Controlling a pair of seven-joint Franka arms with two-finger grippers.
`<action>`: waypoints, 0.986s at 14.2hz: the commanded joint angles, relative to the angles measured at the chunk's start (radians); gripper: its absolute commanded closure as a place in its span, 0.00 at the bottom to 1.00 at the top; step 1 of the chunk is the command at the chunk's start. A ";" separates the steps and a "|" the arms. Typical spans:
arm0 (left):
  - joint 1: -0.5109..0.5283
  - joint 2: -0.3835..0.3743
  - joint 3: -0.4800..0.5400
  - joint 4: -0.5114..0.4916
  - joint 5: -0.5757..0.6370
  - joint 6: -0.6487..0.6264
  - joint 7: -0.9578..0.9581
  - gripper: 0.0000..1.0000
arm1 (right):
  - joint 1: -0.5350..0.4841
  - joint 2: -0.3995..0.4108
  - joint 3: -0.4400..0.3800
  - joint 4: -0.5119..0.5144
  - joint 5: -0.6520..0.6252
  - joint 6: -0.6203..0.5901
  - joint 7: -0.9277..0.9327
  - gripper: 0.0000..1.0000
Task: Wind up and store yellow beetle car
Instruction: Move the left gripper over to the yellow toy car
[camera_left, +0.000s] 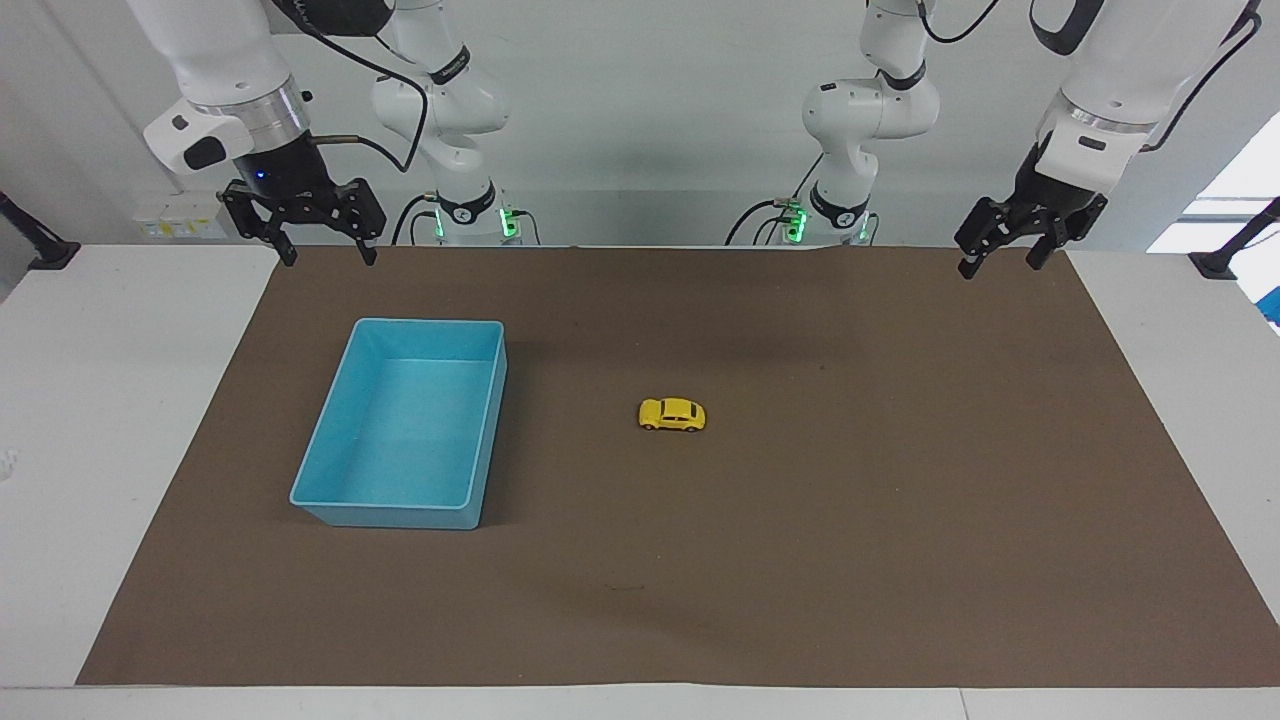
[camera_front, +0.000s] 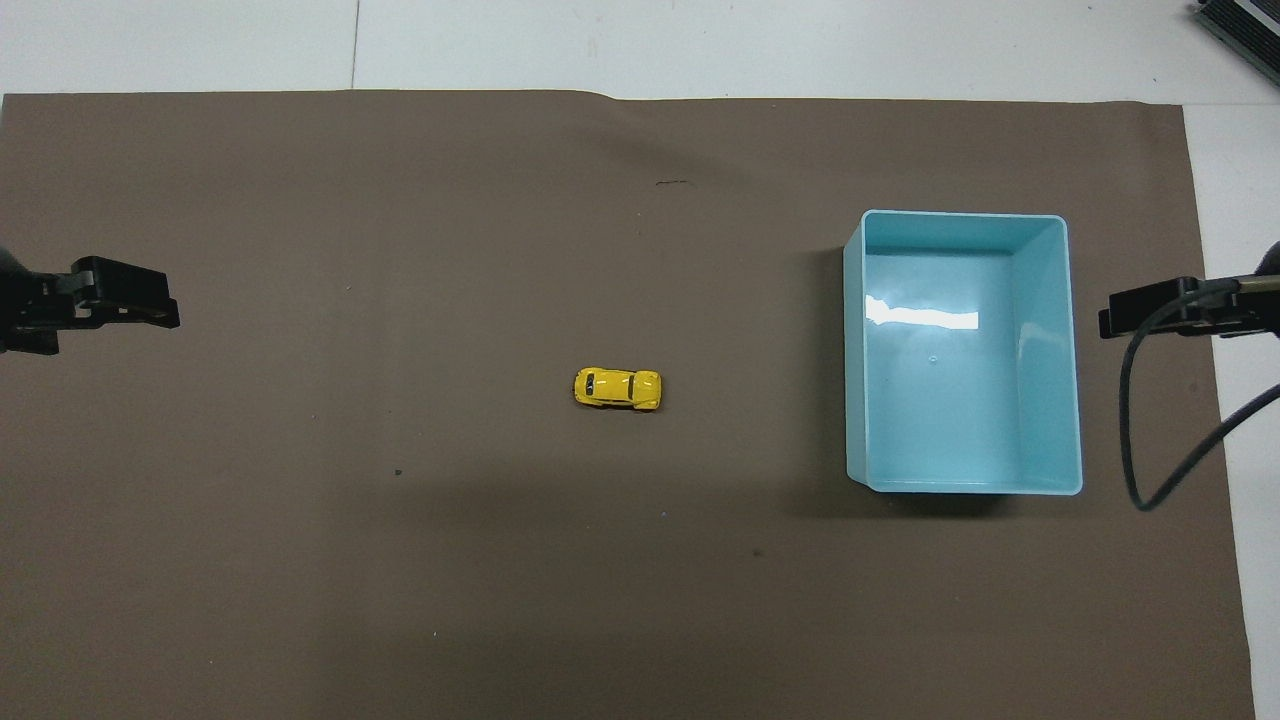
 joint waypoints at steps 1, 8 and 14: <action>-0.022 0.004 0.009 -0.011 -0.012 0.023 -0.093 0.00 | -0.004 -0.008 0.002 0.001 -0.016 -0.008 0.012 0.00; -0.056 0.024 0.009 -0.021 -0.054 0.043 -0.531 0.00 | -0.004 -0.008 0.002 0.001 -0.016 -0.008 0.012 0.00; -0.082 0.024 0.009 -0.054 -0.084 0.091 -0.962 0.00 | -0.007 -0.008 0.002 0.001 -0.015 -0.008 0.012 0.00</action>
